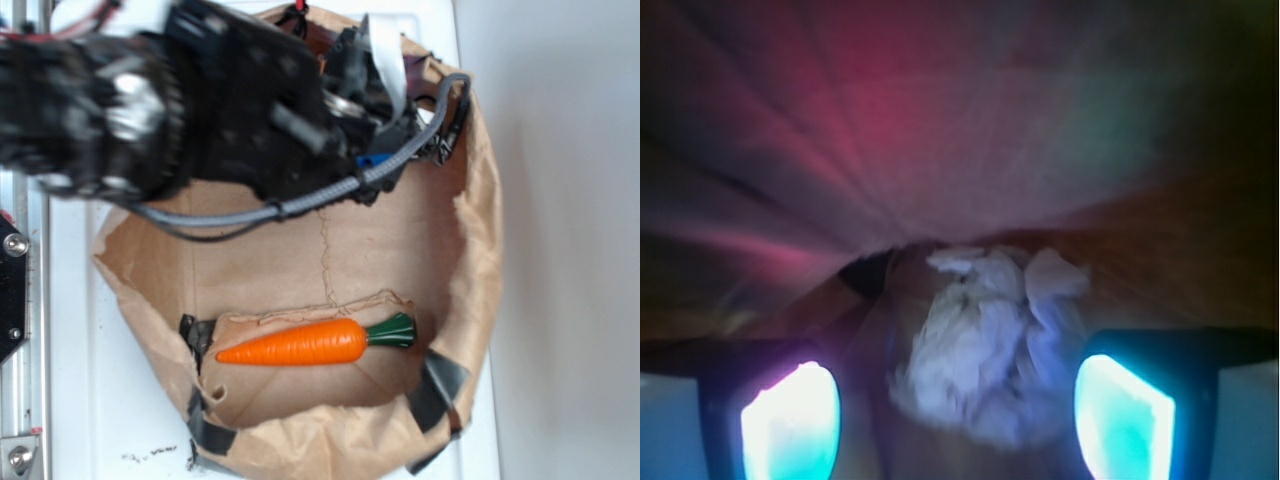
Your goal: Grab the white paper.
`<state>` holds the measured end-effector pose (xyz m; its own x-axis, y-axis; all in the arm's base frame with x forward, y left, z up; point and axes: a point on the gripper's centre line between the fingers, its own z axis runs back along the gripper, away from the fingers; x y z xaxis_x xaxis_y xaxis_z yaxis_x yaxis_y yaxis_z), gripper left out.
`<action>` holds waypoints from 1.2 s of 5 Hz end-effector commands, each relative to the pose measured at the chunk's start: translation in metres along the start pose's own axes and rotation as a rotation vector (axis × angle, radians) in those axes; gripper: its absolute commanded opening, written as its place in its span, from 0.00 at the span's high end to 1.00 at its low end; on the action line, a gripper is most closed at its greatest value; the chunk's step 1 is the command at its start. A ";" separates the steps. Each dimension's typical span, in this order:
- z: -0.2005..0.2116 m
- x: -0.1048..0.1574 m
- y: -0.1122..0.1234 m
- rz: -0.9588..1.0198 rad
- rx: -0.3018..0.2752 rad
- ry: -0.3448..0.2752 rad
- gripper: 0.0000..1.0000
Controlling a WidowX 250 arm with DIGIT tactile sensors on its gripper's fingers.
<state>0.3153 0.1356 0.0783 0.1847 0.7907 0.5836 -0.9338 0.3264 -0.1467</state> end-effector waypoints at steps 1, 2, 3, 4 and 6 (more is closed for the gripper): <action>-0.002 0.013 0.011 -0.019 0.003 -0.095 0.00; -0.004 0.001 0.008 -0.060 -0.002 -0.097 0.00; 0.004 0.003 0.006 -0.057 -0.029 -0.070 1.00; 0.012 0.005 0.004 -0.071 -0.048 -0.036 1.00; 0.024 0.008 0.008 -0.084 -0.085 0.014 1.00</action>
<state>0.3118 0.1180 0.0709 0.3016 0.7784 0.5506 -0.8966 0.4279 -0.1138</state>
